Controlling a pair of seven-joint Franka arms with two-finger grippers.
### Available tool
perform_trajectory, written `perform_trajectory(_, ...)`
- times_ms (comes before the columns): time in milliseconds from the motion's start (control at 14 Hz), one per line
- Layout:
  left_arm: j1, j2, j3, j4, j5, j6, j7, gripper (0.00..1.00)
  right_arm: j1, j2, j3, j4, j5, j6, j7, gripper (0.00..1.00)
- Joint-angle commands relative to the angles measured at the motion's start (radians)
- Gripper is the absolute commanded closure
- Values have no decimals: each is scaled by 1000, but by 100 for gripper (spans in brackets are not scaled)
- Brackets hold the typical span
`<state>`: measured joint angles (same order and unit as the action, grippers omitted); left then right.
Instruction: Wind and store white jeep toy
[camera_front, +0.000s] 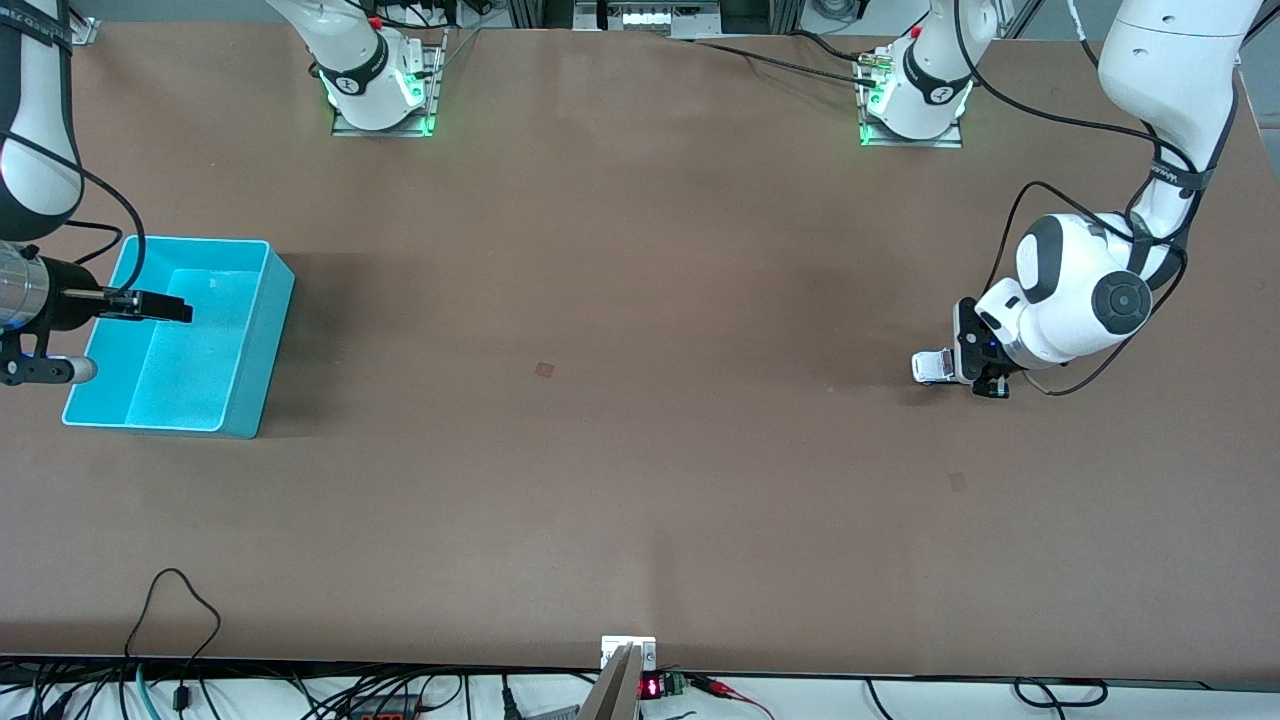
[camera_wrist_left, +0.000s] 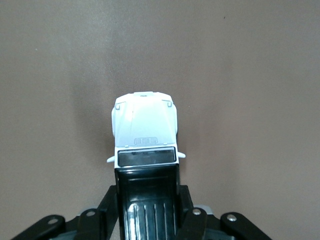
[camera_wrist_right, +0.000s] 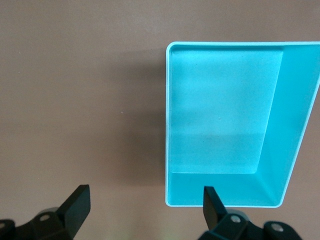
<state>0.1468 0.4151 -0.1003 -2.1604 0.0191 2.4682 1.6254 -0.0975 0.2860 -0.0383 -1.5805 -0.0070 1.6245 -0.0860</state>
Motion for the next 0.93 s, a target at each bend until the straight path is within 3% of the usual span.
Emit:
perform_trajectory(0,11,34,-7,7,-8,6,36,77,12,10,6,11,-18,8,9,0)
perform_trajectory(854,83,80,-7,37,-7,6,67,77,4,7,3,13,-45,6,8,0)
